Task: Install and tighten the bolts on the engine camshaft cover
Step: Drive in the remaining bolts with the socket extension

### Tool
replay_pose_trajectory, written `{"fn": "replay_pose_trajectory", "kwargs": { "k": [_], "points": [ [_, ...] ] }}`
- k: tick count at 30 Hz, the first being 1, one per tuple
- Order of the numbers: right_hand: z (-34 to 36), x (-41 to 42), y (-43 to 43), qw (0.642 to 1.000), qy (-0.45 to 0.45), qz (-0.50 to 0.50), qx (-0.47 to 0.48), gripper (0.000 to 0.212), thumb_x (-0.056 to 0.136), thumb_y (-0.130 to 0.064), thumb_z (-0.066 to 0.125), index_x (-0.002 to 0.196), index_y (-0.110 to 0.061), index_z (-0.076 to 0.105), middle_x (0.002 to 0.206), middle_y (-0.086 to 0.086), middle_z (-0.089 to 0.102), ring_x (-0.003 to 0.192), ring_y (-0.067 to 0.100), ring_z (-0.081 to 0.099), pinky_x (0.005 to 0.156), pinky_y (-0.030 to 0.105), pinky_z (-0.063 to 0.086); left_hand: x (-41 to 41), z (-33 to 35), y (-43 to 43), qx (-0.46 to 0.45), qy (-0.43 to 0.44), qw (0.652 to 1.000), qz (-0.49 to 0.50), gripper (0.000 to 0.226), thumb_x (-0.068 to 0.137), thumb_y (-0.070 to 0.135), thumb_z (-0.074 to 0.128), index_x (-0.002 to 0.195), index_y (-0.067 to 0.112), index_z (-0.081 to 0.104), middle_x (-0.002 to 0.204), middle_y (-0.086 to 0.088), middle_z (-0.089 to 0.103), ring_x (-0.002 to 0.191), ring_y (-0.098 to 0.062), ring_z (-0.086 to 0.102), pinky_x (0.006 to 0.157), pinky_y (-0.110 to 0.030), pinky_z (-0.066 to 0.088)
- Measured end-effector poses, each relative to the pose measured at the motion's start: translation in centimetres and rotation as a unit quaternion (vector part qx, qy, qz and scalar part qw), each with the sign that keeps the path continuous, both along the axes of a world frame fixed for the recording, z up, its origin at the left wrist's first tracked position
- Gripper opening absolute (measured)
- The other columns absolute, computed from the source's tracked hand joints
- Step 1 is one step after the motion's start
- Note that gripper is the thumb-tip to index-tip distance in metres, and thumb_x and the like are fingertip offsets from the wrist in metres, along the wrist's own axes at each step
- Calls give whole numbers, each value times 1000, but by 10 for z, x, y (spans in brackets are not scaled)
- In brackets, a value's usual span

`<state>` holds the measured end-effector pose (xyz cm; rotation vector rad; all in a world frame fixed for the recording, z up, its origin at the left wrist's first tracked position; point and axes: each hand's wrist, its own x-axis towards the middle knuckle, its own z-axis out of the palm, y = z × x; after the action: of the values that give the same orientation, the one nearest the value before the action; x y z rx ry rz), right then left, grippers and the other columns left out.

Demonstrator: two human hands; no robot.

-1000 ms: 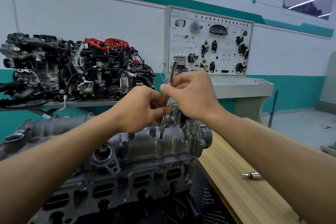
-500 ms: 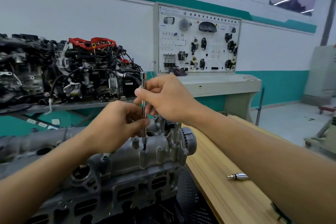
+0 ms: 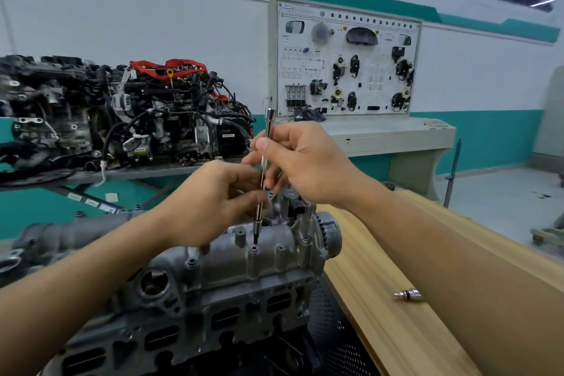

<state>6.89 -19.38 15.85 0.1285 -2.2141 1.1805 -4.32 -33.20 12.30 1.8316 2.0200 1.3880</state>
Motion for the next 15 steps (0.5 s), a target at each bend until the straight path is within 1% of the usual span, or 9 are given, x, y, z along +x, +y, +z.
{"fn": "replay_pose_trajectory", "kwargs": {
  "k": [1, 3, 4, 5, 7, 10, 13, 15],
  "points": [
    [-1, 0, 0, 1000, -10, 1, 2, 22, 103, -13, 50, 88, -5, 64, 91, 14, 74, 50, 12, 60, 51, 29, 54, -1, -1, 0, 0, 5, 1000, 2, 7, 95, 3, 64, 91, 2, 69, 87, -25, 72, 72, -16, 71, 68, -32, 62],
    [-5, -2, 1, 999, -32, 9, 2, 19, 104, -12, 47, 95, -5, 61, 92, 9, 73, 51, 12, 59, 52, 27, 53, -1, -5, 0, -4, 21, 1000, 13, 7, 94, 5, 65, 90, 3, 70, 85, -26, 70, 73, -37, 69, 72, -44, 61],
    [-7, -3, 2, 999, -42, 13, 3, 18, 105, -12, 45, 96, -7, 60, 93, 8, 73, 51, 12, 60, 52, 26, 53, -1, -7, 0, -4, 27, 999, 19, 7, 94, 7, 66, 90, 5, 71, 83, -24, 71, 76, -40, 68, 72, -45, 60],
    [-7, -4, 3, 999, -50, 17, 3, 18, 105, -12, 44, 97, -9, 59, 94, 7, 72, 52, 12, 60, 52, 26, 54, -2, -8, 1, -3, 35, 999, 27, 6, 93, 9, 68, 89, 7, 72, 80, -19, 72, 75, -39, 69, 71, -42, 60],
    [-8, -5, 6, 998, -59, 24, -1, 19, 106, -13, 42, 97, -12, 59, 96, 8, 73, 54, 13, 61, 54, 27, 54, -4, -10, 2, -3, 48, 998, 37, 6, 92, 12, 70, 88, 12, 73, 77, -12, 74, 72, -32, 71, 69, -39, 61],
    [-7, -8, 10, 997, -66, 41, 5, 19, 106, -14, 43, 98, -13, 60, 98, 7, 74, 57, 15, 63, 55, 27, 53, -7, -10, 3, 0, 51, 998, 41, 6, 92, 15, 71, 87, 18, 74, 75, -7, 75, 68, -27, 72, 67, -38, 61],
    [-9, -10, 16, 996, -71, 62, 4, 18, 105, -13, 43, 99, -12, 60, 98, 6, 74, 59, 16, 64, 56, 27, 53, -8, -13, 4, -1, 67, 997, 44, 11, 92, 16, 72, 84, 24, 73, 71, 0, 73, 62, -22, 68, 64, -35, 60],
    [-11, -10, 19, 995, -64, 76, -6, 18, 105, -12, 44, 98, -11, 61, 98, 6, 75, 60, 17, 65, 56, 28, 55, -8, -15, 6, 2, 64, 997, 44, 18, 92, 15, 72, 80, 28, 71, 67, 6, 71, 57, -14, 64, 61, -31, 57]
  ]
}}
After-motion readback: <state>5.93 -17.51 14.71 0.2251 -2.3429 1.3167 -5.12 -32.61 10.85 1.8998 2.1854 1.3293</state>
